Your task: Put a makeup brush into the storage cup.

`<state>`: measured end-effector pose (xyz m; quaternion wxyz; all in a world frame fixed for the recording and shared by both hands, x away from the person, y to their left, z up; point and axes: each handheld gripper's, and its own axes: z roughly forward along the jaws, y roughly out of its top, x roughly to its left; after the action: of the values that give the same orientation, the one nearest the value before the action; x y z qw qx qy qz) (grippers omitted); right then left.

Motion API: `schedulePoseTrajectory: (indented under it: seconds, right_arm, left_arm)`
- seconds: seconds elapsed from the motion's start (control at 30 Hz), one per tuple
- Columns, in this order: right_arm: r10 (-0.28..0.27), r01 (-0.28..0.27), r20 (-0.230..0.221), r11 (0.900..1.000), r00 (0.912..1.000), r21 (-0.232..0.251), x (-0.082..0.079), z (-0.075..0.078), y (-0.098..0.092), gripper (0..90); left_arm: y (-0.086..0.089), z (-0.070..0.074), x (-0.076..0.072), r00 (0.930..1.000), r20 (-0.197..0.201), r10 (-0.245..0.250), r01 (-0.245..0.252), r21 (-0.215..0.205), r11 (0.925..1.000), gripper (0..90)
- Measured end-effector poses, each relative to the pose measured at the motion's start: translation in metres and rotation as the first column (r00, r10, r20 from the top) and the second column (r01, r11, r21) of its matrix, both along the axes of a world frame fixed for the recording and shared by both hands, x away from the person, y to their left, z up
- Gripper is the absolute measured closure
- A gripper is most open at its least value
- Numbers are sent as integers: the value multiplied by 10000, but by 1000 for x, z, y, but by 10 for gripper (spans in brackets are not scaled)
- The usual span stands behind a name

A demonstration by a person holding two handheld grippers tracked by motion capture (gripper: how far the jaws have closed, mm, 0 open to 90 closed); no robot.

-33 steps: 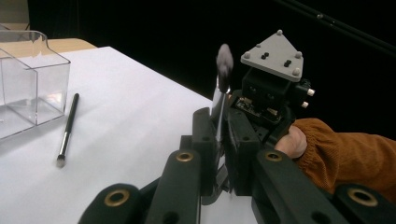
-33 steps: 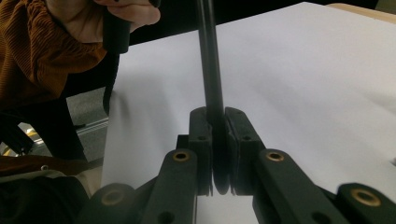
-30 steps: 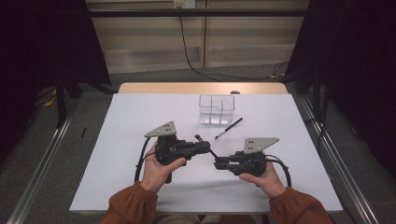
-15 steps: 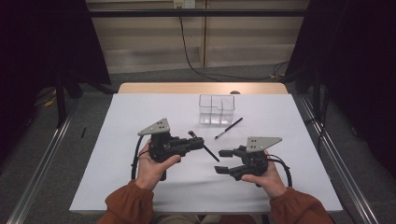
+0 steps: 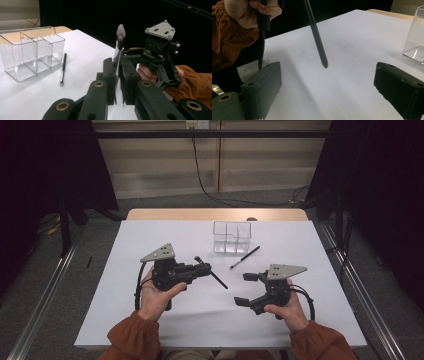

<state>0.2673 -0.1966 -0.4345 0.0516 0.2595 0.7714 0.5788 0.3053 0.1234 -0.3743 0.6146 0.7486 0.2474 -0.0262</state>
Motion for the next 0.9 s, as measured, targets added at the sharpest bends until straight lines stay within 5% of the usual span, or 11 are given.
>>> schedulePoseTrajectory:
  seconds: [0.23,0.47,0.53,0.9]
  right_arm:
    - [-404,403,252,9992,9989,58,-2,1,-3,17]
    - [-560,559,247,9984,9981,48,-2,3,-5,17]
    - [-561,560,227,9984,9982,43,-2,3,-4,22]
    - [-468,470,248,9989,9986,-85,-1,4,-2,25]
  left_arm:
    - [-3,7,0,9997,190,-171,166,250,9995,839]
    - [-8,6,2,9989,136,-457,439,1099,9930,839]
    - [-9,7,3,9986,79,-518,507,1065,9930,839]
    - [-15,23,8,9957,111,-918,872,2169,9723,839]
